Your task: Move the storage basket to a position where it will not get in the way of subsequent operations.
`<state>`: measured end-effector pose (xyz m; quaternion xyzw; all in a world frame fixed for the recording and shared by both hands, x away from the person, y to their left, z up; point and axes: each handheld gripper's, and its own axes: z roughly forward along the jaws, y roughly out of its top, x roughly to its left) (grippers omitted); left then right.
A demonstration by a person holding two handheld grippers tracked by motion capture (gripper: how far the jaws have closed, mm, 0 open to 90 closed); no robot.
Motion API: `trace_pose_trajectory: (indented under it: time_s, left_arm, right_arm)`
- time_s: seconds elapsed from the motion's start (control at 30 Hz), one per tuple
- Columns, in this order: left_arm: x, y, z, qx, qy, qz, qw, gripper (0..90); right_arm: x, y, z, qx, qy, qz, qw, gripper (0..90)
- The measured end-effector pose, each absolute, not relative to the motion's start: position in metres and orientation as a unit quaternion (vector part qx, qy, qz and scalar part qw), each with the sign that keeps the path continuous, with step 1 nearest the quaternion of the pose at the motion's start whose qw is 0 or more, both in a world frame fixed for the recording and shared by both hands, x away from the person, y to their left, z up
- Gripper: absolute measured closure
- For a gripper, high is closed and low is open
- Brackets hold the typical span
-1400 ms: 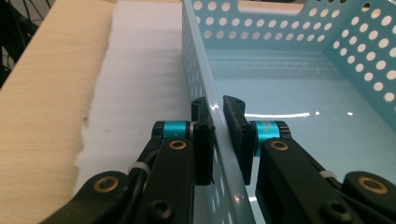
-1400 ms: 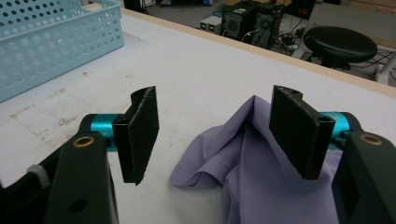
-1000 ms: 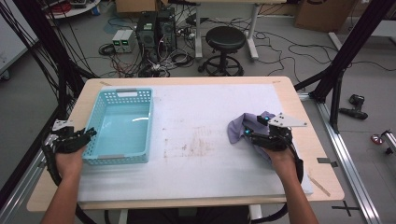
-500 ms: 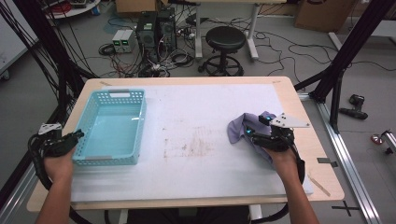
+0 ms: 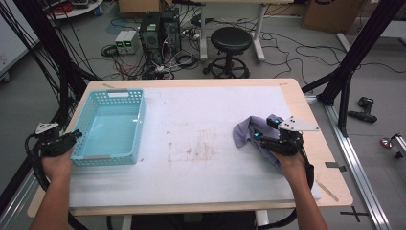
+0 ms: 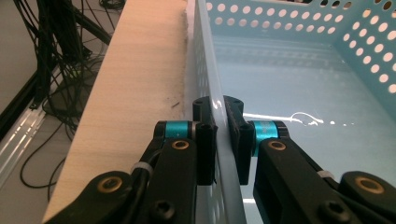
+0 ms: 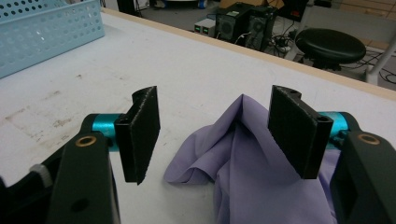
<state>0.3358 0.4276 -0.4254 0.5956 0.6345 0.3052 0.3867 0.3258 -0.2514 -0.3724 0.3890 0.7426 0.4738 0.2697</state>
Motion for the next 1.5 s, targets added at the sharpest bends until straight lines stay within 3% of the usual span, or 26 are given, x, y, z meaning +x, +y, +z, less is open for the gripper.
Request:
trace_pose_trajectory:
  time_s: [0.27,0.33,0.43,1.33,1.37,1.43,1.5]
  left_arm:
    - [0.340,0.434,-0.426,0.597,0.632,0.308,0.387,83.0]
    - [0.339,0.436,-0.425,0.595,0.632,0.305,0.391,74.4]
    - [0.338,0.439,-0.423,0.609,0.626,0.294,0.388,82.6]
    - [0.342,0.444,-0.423,0.603,0.629,0.295,0.392,83.0]
    - [0.342,0.444,-0.422,0.594,0.636,0.301,0.391,76.9]
    - [0.342,0.445,-0.416,0.564,0.654,0.315,0.393,46.6]
    - [0.339,0.443,-0.409,0.558,0.648,0.341,0.391,35.3]
  right_arm:
    - [0.326,-0.251,-0.373,0.393,0.744,0.469,0.270,34.6]
    - [0.326,-0.251,-0.373,0.394,0.743,0.470,0.270,34.6]
    - [0.324,-0.250,-0.372,0.393,0.743,0.470,0.270,34.6]
    - [0.325,-0.252,-0.374,0.396,0.742,0.471,0.267,34.6]
    - [0.326,-0.252,-0.374,0.395,0.742,0.472,0.266,34.6]
    - [0.326,-0.252,-0.374,0.397,0.742,0.471,0.265,34.5]
    - [0.328,-0.253,-0.374,0.397,0.742,0.470,0.267,33.7]
